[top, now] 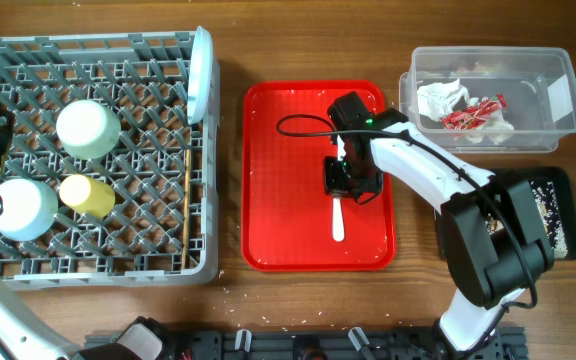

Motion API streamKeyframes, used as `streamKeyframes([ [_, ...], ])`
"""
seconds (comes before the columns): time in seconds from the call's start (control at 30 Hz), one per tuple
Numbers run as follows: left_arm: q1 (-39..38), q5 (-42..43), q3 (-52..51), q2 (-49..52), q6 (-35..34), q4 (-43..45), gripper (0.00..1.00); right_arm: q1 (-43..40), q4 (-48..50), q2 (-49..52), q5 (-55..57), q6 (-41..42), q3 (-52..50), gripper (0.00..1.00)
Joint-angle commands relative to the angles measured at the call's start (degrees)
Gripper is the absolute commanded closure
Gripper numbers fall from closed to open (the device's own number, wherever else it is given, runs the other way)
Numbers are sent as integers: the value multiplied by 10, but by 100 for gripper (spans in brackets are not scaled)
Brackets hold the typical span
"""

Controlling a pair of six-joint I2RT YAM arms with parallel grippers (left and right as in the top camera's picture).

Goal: Sort waste into correct bins and load items into the dishwasher rack
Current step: 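Return the right gripper to the tray and grasp the white fork, then carry the fork left and drop it into the rack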

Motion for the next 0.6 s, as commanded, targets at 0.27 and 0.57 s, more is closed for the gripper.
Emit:
streamKeyframes([
  [0.27,2,-2,0,0,-5,0,0,14,-13,-4,-26,19,-70,50],
  [0.57,2,-2,0,0,-5,0,0,27,79,-4,2,97,-131,96],
])
